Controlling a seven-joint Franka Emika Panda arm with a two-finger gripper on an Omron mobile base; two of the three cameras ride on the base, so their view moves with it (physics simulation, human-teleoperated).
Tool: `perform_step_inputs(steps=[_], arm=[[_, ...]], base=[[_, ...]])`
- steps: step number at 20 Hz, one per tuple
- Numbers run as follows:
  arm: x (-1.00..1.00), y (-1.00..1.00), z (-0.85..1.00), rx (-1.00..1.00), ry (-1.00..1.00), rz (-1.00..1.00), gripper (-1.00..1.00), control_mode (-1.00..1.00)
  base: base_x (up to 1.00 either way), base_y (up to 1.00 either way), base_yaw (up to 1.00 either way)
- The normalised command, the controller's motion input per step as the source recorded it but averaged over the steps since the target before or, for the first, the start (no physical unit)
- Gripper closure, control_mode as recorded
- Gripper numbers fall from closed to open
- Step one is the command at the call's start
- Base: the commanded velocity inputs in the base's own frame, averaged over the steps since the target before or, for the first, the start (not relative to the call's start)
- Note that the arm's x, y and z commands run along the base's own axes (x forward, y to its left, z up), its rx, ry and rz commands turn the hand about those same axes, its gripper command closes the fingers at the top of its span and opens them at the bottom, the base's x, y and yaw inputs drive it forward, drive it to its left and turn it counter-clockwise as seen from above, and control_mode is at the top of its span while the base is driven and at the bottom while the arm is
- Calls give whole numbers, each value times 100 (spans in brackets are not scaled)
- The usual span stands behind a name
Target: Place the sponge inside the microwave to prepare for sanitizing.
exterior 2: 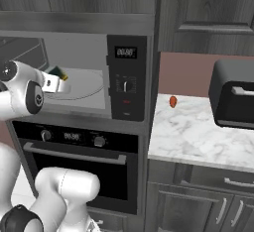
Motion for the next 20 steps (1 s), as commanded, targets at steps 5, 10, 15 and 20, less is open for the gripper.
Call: perform_step_inputs(steps=[5,10,15,20], arm=[[17,0,-31,0,2,-3,100,-100],[15,0,-19,0,2,0,100,-100],[17,0,-14,0,1,0,100,-100],[29,3,-7,0,3,0,100,-100]], base=[[0,0,0],[0,0,0],[0,0,0],[0,0,0]])
